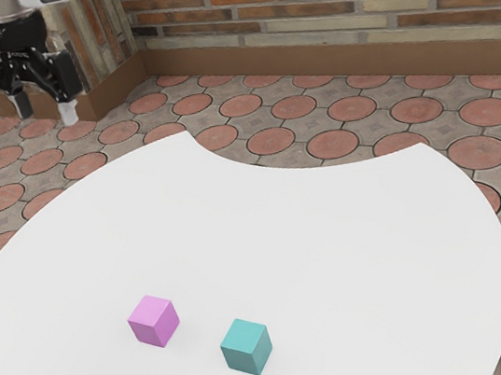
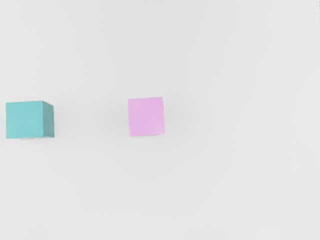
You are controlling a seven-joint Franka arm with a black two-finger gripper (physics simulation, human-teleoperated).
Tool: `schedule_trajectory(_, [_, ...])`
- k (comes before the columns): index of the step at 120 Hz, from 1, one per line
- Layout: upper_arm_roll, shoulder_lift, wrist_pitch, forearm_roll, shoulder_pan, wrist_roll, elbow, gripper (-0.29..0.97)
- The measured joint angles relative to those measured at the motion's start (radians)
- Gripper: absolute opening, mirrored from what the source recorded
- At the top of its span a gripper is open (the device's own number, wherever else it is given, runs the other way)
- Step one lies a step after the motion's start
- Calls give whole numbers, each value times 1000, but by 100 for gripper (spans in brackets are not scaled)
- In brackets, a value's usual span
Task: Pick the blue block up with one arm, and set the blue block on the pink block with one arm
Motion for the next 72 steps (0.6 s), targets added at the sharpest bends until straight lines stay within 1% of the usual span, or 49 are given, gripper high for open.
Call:
schedule_trajectory(15, [-2, 8, 128, -12, 7, 19, -9, 66])
schedule_trajectory(24, [-1, 23, 175, -16, -15, 22, -18, 66])
schedule_trajectory(38, [-6, 169, 224, -57, -43, -6, -27, 66])
schedule_trajectory(42, [-6, 190, 235, -67, -65, -18, -31, 66])
schedule_trajectory(48, [-5, 190, 253, -75, -111, -43, -75, 66])
schedule_trajectory(50, [-4, 175, 266, -77, -128, -53, -114, 66])
schedule_trajectory(62, [-9, -11, 412, -82, -222, -118, -489, 66])
schedule_trajectory(67, [-25, -86, 471, -84, -232, -153, -623, 66])
schedule_trajectory(72, [-50, -130, 528, -88, -227, -190, -722, 66])
